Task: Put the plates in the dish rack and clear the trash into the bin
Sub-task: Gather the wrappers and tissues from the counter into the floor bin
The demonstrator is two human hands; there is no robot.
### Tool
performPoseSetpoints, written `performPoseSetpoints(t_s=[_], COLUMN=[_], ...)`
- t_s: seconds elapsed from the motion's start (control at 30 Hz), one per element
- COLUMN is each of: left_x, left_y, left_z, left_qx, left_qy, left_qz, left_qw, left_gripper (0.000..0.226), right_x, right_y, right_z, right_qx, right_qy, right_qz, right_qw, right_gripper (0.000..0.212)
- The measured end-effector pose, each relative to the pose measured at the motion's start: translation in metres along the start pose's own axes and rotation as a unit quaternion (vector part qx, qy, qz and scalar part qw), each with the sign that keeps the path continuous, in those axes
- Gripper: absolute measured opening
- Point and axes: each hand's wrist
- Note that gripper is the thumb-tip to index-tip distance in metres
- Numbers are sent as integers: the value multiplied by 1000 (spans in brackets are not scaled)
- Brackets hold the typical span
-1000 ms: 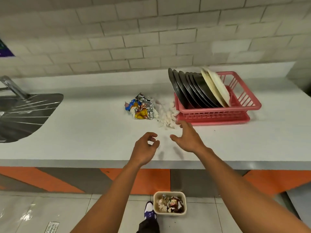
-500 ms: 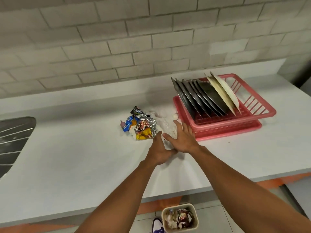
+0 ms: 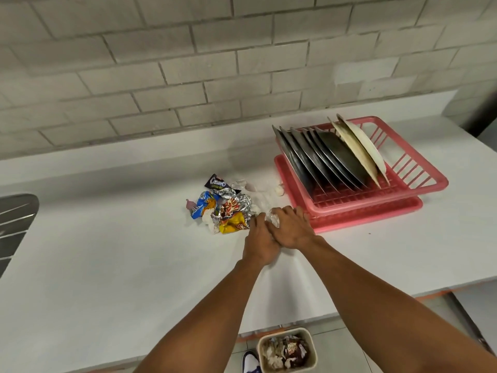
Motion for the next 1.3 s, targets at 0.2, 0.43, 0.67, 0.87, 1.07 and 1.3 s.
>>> performPoseSetpoints(t_s=[0.2, 0.43, 0.67, 0.87, 1.07, 1.3], left_x=[-1, -8, -12, -16, -30, -26], left_y=[-4, -7, -7, -6, 3, 22], left_z=[-5, -6, 4, 11, 8, -5], left_qx=[-30, -124, -199, -208, -242, -145], left_qy=[0, 62, 152, 147, 133, 83], left_qz=[47, 86, 142, 135, 74, 112], left_qw=[998, 987, 958, 957, 958, 980], left_gripper=[49, 32, 20, 24, 24, 41], right_x=[3, -4, -14, -17, -18, -27], right_y=[-12, -28, -37, -30, -32, -27], right_z=[4, -1, -10, -16, -10, 6], right_qx=[88, 276, 496, 581, 623, 567], right_qy=[-29, -98, -203, -232, -283, -261], right_qz=[21, 53, 87, 114, 117, 152], right_qw=[995, 955, 840, 772, 720, 766], right_gripper=[44, 48, 48, 20, 25, 19])
Point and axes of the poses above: each hand's wrist, its own x-axis towards the middle knuckle, its own y-axis out of the back of the hand, z = x × y, and after that the axes turned 8 degrees about z, right-handed
